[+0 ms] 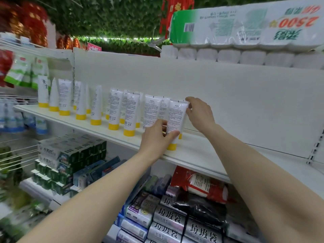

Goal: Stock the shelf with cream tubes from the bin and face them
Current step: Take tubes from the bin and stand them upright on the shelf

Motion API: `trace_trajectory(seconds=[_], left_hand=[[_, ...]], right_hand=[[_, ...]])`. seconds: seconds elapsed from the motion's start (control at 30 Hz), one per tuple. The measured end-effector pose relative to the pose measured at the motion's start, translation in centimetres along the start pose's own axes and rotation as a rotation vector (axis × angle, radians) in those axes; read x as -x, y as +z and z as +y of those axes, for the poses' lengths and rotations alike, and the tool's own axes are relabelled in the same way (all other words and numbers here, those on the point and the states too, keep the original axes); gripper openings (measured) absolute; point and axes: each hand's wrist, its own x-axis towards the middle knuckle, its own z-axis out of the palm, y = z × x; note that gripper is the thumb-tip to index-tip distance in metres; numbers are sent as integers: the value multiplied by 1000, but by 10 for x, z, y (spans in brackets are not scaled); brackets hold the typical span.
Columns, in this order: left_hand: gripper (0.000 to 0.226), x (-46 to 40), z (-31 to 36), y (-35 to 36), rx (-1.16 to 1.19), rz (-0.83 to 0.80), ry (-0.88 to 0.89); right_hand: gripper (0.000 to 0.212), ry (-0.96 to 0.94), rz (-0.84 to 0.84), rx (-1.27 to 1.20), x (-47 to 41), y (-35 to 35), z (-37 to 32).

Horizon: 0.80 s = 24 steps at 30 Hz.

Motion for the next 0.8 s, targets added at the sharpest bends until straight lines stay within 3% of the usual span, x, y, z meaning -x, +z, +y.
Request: trace_trajectory(seconds=[0.4,0.8], left_hand=[[48,-3,-3,10,-23,8,-16],[38,4,-13,-25,-315,5,157]], right_hand=[[36,-17,-5,-65,-3,2,9],[44,-16,-9,210,43,-40,3]])
